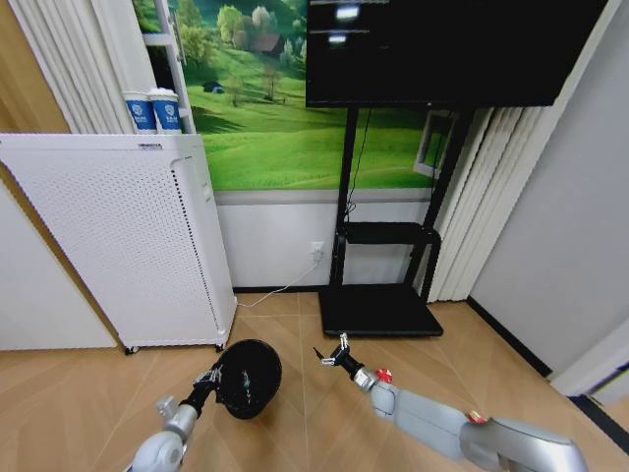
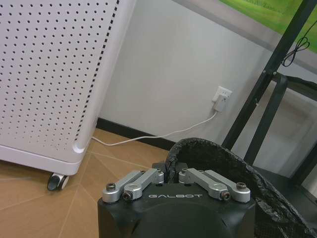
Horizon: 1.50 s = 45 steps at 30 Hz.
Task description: Pick up the trash bin and place the garbage on the floor into it.
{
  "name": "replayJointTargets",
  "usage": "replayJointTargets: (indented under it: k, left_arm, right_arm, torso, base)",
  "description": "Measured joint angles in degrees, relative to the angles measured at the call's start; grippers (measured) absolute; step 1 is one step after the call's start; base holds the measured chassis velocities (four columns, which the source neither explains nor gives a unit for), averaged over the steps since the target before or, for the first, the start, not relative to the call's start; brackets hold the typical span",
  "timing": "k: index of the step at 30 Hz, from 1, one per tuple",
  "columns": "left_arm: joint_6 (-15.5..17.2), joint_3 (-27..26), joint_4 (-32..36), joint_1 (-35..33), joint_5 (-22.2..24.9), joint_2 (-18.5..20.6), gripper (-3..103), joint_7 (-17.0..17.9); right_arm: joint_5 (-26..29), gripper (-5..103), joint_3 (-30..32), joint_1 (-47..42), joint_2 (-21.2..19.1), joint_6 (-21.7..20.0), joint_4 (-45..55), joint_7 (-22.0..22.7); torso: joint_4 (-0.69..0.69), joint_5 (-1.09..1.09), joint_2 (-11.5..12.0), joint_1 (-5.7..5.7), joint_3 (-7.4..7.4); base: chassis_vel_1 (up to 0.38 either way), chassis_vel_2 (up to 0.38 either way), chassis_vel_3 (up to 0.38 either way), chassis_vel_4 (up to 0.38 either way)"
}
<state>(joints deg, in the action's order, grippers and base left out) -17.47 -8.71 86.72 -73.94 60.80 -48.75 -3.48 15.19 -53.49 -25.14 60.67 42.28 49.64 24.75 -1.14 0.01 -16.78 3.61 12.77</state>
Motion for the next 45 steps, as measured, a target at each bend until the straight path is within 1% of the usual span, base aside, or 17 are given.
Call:
replayJointTargets:
  k: [4, 8, 12, 18, 19, 20, 24, 25, 27, 31, 32, 34, 36, 39, 40, 42, 45]
  left_arm:
    - [0.0, -0.9, 0.7, -1.0, -0.1, 0.1, 7, 0.0]
    - [-0.1, -1.5, 1.8, -2.1, -0.2, 0.1, 7, -0.1]
    - [-0.1, -1.6, 2.6, -3.1, -0.9, -0.6, 7, -0.1]
    - [-0.1, -1.5, 2.6, -3.6, -1.5, -1.1, 7, -0.3]
    - [-0.2, -1.5, 2.8, -3.8, -1.7, -1.2, 7, -0.3]
    - [-0.2, -1.5, 3.0, -4.1, -1.9, -1.3, 7, -0.3]
    - [-0.3, -1.8, 3.9, -5.6, -2.5, -1.8, 7, -0.6]
    - [-0.4, -2.0, 4.2, -6.0, -2.7, -1.9, 7, -0.7]
    - [-0.4, -2.3, 4.4, -6.5, -2.9, -2.0, 7, -0.8]
    - [-0.6, -3.4, 5.4, -8.1, -3.4, -1.9, 7, -0.9]
    - [-0.6, -4.1, 6.5, -9.3, -3.4, -1.7, 7, -0.9]
    - [-0.6, -5.7, 8.4, -11.8, -3.7, -1.7, 7, -0.9]
    - [-0.7, -6.7, 9.3, -13.2, -4.0, -1.7, 7, -1.0]
    - [-1.5, -10.6, 11.7, -18.6, -5.1, -2.2, 7, -2.0]
    - [-1.5, -10.6, 11.7, -18.6, -5.1, -2.2, 7, -2.0]
    - [-2.4, -12.9, 12.6, -21.9, -5.5, -2.9, 7, -2.6]
    - [-3.1, -14.3, 13.3, -24.2, -5.6, -3.5, 7, -2.9]
  right_arm:
    - [0.0, 100, -0.3, 0.2, 0.8, 0.0, -0.1, 0.0]
    - [0.0, 100, -0.8, 0.4, 1.7, 0.1, -0.3, 0.0]
    - [-0.1, 100, -1.4, -0.1, 3.5, -0.2, -0.1, 0.6]
    - [-0.7, 100, -2.2, -0.1, 5.8, -0.5, -0.6, 0.7]
    - [-0.9, 100, -2.3, -0.1, 6.2, -0.7, -0.7, 0.9]
    - [-1.1, 100, -2.4, -0.2, 6.8, -0.9, -0.8, 1.4]
    - [-2.2, 100, -2.4, -0.5, 8.1, -1.1, -1.2, 2.4]
    - [-2.5, 100, -2.3, -0.5, 8.2, -0.9, -1.2, 2.6]
    - [-2.8, 100, -2.2, -0.7, 8.1, -0.9, -1.0, 3.0]
    - [-3.1, 100, -1.7, -0.8, 7.6, -1.0, 0.0, 4.1]
    - [-3.3, 100, -1.7, -0.8, 7.0, -1.0, 0.5, 4.2]
    - [-3.7, 100, -1.7, -1.0, 5.8, -1.1, 1.0, 4.6]
    - [-4.0, 100, -1.8, -1.2, 5.3, -1.2, 1.2, 4.9]
    - [-5.4, 100, -1.6, -2.5, 4.4, -1.5, 0.7, 6.1]
    - [-5.4, 100, -1.6, -2.5, 4.4, -1.5, 0.7, 6.1]
    - [-6.7, 100, -1.7, -3.6, 4.2, -1.7, -0.2, 6.4]
    - [-7.2, 100, -2.1, -4.3, 4.6, -1.9, -1.0, 6.5]
  torso:
    - [0.01, -0.01, 0.0, 0.0, 0.0]
    - [-0.02, -0.01, 0.0, 0.0, 0.0]
    - [0.0, -0.01, 0.0, 0.0, 0.0]
    - [0.0, 0.0, 0.0, 0.01, 0.01]
    - [-0.03, 0.01, 0.0, 0.01, 0.0]
    - [-0.02, -0.04, 0.0, 0.01, 0.0]
    - [-0.03, 0.02, 0.0, 0.01, 0.01]
    - [-0.03, -0.02, 0.0, 0.01, 0.0]
    - [-0.05, -0.03, 0.0, 0.02, 0.01]
    - [-0.04, -0.01, 0.0, 0.01, 0.0]
    - [-0.02, -0.04, 0.0, 0.01, 0.0]
    - [0.03, 0.0, 0.0, 0.01, 0.0]
    - [0.03, 0.0, 0.0, 0.0, 0.0]
    - [0.01, 0.0, 0.0, 0.0, 0.0]
    - [0.01, 0.0, 0.0, 0.0, 0.0]
    - [-0.02, -0.01, 0.0, 0.0, -0.01]
    - [-0.03, 0.0, 0.0, 0.0, 0.0]
  base:
    - [-0.105, -0.07, 0.124, 0.12]
    - [-0.168, -0.179, 0.165, 0.172]
    - [-0.249, -0.269, 0.249, 0.228]
    - [-0.348, -0.286, 0.352, 0.287]
    - [-0.455, -0.28, 0.402, 0.283]
    - [-0.455, -0.273, 0.407, 0.26]
    - [-0.347, -0.238, 0.303, 0.214]
    - [-0.092, -0.157, 0.101, 0.073]
    - [-0.065, -0.134, 0.101, 0.073]
    - [-0.02, -0.056, 0.0, 0.019]
    - [0.031, 0.041, -0.048, -0.051]
    - [0.066, 0.106, -0.06, -0.049]
    - [0.101, 0.08, -0.084, -0.047]
    - [0.034, 0.027, -0.013, -0.008]
    - [0.0, 0.0, 0.0, 0.0]
    - [-0.026, -0.011, -0.003, 0.008]
    - [-0.035, -0.019, 0.004, 0.011]
